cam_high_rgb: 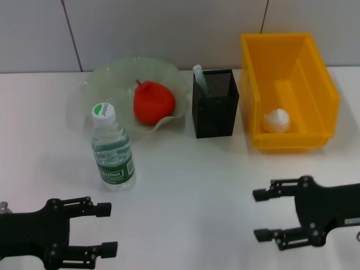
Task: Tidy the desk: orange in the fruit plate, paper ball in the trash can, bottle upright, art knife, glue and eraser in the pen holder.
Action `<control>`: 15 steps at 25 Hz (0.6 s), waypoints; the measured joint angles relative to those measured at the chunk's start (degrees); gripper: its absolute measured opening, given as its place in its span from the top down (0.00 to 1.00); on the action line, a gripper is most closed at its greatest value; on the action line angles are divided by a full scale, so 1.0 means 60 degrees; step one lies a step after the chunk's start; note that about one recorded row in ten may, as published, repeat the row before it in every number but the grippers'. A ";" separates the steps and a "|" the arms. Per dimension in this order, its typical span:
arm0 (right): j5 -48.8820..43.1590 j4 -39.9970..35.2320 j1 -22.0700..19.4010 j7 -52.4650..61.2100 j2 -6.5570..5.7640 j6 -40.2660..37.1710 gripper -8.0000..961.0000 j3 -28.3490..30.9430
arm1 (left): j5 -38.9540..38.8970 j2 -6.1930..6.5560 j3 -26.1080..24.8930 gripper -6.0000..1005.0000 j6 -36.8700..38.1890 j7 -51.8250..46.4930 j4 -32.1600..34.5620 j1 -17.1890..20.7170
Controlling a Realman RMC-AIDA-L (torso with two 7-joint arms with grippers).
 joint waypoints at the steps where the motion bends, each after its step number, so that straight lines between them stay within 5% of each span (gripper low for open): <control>1: -0.0022 0.0001 -0.0020 -0.0083 0.0023 -0.0001 0.28 0.0208 | 0.0022 -0.0011 0.0002 0.19 -0.0008 0.0000 0.0026 -0.0035; 4: -0.0046 0.0021 -0.0093 -0.0198 0.0055 0.0013 0.22 0.0558 | 0.0174 -0.0039 0.0011 0.19 -0.0033 -0.0038 0.0142 -0.0198; 15: -0.0075 0.0032 -0.0076 -0.0203 0.0159 0.0001 0.22 0.0593 | 0.0240 -0.0005 0.0015 0.19 -0.0165 -0.0275 0.0202 -0.0338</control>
